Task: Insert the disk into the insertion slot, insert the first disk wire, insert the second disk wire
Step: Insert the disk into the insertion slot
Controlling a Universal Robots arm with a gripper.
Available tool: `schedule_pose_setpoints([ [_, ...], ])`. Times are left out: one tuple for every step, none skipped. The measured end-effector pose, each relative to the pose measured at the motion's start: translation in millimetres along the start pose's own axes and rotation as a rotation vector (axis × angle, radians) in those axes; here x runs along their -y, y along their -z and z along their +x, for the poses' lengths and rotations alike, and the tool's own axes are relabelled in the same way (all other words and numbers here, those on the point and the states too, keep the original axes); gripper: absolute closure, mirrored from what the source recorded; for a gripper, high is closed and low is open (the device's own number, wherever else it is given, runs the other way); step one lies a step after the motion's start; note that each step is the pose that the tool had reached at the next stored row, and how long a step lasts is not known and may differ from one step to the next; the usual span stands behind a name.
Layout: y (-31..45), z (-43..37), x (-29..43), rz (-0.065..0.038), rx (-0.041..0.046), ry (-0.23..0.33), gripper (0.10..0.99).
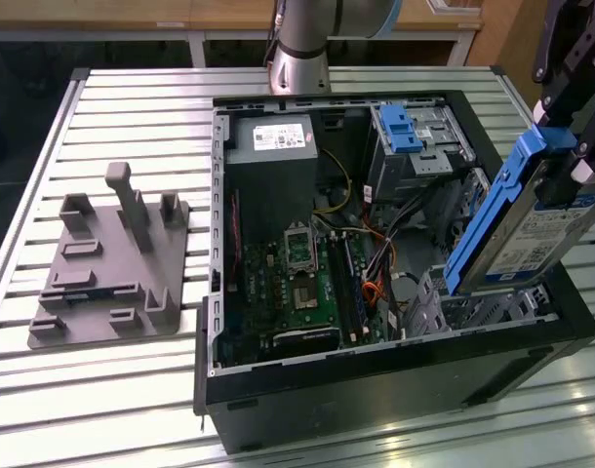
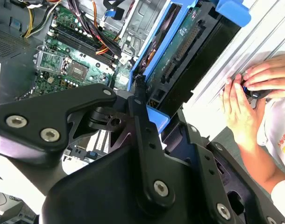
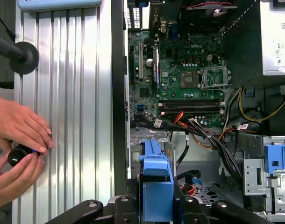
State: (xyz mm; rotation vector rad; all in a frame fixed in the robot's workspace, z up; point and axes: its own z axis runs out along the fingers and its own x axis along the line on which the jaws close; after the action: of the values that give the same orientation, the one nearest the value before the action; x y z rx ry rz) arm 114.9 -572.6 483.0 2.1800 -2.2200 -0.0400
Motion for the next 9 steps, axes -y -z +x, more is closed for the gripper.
schedule_pose_setpoints([
  [0.0,0.0,0.0,0.000,0.0000,0.000,0.722],
  [0.0,0.0,0.0,0.000,0.0000,0.000,0.722],
  [0.0,0.0,0.0,0.000,0.0000,0.000,0.722],
  [0.0,0.0,0.0,0.000,0.0000,0.000,0.722],
  [0.0,0.0,0.0,0.000,0.0002,0.000,0.722],
  [0.1,0.0,0.0,0.000,0.0014,0.000,0.722],
  [0.0,0.0,0.0,0.000,0.0039,0.000,0.722],
  [0.0,0.1,0.0,0.000,0.0068,0.000,0.722],
  [0.0,0.1,0.0,0.000,0.0096,0.001,0.722],
])
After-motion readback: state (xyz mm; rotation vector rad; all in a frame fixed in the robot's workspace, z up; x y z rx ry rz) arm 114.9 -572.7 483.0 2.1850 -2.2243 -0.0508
